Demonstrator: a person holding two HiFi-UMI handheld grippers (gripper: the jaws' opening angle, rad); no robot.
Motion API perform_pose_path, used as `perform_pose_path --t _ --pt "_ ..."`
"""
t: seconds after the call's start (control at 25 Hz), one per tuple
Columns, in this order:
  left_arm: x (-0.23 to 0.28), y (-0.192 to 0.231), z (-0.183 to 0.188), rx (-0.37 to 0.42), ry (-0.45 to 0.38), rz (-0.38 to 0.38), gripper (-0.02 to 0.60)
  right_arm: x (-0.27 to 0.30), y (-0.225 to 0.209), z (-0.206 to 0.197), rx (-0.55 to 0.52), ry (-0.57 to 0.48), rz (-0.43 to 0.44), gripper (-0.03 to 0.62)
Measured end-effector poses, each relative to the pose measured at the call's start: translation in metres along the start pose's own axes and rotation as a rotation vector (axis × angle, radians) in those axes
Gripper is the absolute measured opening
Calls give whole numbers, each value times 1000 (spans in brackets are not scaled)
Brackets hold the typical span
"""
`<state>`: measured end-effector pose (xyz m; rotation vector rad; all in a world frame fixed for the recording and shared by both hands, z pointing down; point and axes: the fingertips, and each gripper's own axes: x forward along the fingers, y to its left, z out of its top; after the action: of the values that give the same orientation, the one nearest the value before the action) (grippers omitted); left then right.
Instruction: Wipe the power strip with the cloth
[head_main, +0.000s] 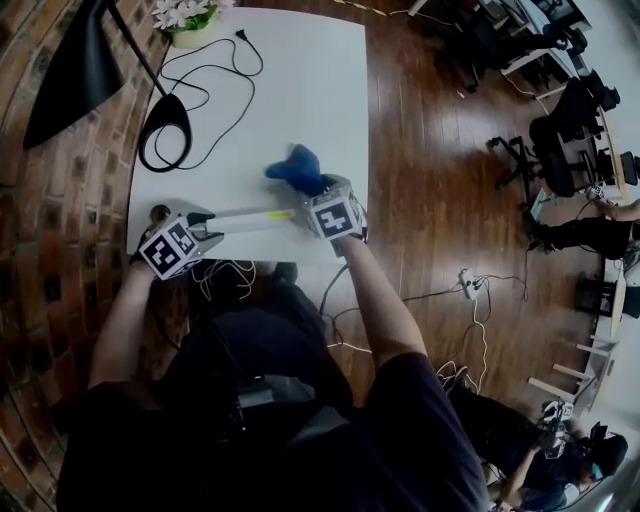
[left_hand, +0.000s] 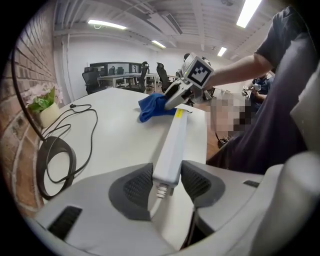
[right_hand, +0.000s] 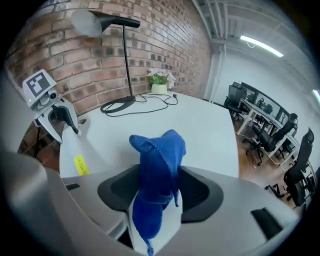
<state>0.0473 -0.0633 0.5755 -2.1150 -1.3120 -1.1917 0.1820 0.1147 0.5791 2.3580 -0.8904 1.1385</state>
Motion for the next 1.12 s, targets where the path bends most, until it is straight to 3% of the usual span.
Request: perform_pose_path --t 0.04,0.08,0.12,0.36,0.52,0.84,1.12 --pt "-1 -3 2 -5 1 0 192 5 2 -6 -16 21 -7 188" --pt "-1 -5 4 -10 -1 -2 192 8 3 -10 -36 32 -19 99" --pt "-1 -6 6 -12 -5 -2 192 9 4 -12 -58 34 -30 80" --pt "-1 -2 6 -43 -25 0 192 -18 3 -13 -107 25 -20 71" --pt "-1 -2 6 -32 -21 -1 192 -48 2 -28 -204 92 -17 71" --pt "-1 -3 6 -18 -12 2 190 -75 21 -36 -581 233 41 71" --pt "0 -3 6 2 -17 8 187 -76 53 -28 -762 238 164 69"
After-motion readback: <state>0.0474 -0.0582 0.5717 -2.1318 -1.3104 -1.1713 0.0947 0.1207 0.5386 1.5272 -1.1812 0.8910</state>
